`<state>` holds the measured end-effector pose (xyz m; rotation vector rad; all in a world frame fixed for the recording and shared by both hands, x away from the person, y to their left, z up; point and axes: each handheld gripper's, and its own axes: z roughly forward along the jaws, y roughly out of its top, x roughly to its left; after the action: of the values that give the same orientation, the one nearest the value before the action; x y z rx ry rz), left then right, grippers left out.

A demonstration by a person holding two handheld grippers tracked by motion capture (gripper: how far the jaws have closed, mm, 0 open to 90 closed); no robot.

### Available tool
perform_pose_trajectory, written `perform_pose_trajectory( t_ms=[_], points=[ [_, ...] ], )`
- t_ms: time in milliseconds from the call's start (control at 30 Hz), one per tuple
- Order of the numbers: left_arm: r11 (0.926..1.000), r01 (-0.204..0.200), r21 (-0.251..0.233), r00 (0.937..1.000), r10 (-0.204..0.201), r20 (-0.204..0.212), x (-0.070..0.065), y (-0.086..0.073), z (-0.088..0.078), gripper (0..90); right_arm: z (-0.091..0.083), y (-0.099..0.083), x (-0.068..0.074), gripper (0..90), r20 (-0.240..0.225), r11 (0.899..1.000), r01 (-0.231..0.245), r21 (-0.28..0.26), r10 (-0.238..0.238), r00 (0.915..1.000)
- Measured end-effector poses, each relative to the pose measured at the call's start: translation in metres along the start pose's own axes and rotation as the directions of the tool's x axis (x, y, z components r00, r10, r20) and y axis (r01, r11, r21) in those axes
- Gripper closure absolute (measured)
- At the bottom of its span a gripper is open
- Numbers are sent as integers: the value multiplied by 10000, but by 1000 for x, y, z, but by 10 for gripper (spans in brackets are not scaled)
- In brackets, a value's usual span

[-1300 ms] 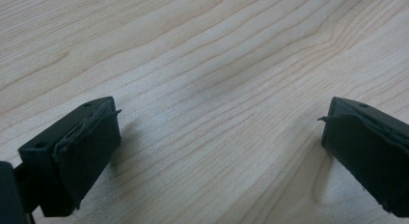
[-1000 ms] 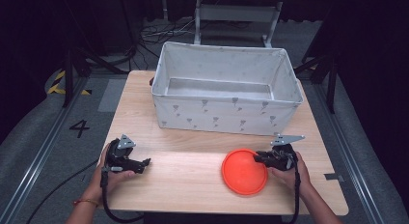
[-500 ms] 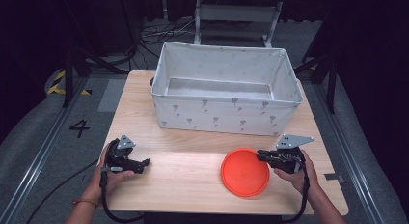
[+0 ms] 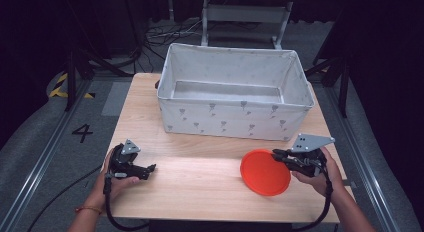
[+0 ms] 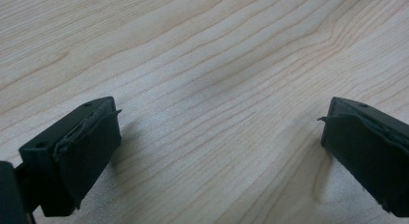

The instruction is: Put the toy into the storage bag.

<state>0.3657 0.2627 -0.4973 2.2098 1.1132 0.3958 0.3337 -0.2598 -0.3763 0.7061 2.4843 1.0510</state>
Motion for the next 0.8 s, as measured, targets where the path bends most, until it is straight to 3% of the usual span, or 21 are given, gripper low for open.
perform_pose_trajectory(
  t_ms=[133, 267, 800],
  points=[
    [10000, -6, -1, 10000, 6, 64, 1, -1, -1, 8, -14, 11, -4, 825, 400, 9993, 329, 164, -336, 9986],
    [10000, -34, -16, 10000, 34, 20, 1, -1, -1, 8, -27, 20, -9, 825, 481, 9985, 504, 215, -514, 9975],
    [10000, 18, -36, 10000, -18, 55, 1, -2, -2, 8, -89, 64, -37, 825, 1132, 9961, 822, -314, -782, 9905]
  ],
)
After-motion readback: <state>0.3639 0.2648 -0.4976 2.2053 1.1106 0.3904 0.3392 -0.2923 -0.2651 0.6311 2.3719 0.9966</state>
